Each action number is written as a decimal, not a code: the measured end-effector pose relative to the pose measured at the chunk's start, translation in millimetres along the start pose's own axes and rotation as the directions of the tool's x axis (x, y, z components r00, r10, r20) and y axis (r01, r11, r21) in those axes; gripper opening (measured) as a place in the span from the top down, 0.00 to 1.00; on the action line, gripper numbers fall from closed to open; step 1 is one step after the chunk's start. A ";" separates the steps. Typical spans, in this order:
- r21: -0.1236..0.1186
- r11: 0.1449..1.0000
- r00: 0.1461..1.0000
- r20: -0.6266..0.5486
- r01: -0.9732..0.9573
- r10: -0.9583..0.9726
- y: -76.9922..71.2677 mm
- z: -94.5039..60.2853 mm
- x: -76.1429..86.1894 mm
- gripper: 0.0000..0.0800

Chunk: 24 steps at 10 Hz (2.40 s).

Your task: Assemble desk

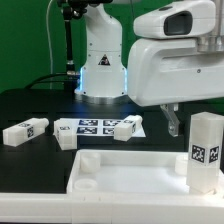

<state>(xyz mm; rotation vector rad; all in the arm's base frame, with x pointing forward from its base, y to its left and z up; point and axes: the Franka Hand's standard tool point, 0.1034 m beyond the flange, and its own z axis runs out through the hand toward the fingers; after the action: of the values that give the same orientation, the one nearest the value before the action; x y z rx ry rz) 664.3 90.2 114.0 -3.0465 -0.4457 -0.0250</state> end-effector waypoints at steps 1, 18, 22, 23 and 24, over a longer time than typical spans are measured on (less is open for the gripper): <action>0.000 0.999 0.999 0.001 0.040 -0.040 -0.1 0.9 -0.8 0.19; 0.021 0.698 0.698 0.012 -0.716 0.716 3.2 1.3 -0.8 0.64; 0.022 0.366 0.367 0.029 -0.930 0.930 -1.5 2.1 -0.3 0.64; 0.020 0.308 0.308 0.030 -0.951 0.951 -1.6 2.1 -0.3 0.64; 0.018 0.295 0.295 0.032 -0.955 0.955 -1.8 2.0 -0.3 0.64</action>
Offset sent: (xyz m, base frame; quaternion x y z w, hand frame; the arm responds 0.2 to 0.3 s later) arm 0.0000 0.0000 0.0000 0.0000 0.0000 0.0000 1.0000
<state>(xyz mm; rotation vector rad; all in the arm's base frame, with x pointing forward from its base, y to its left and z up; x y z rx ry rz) 663.6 92.0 112.1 -2.6908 1.4357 0.0663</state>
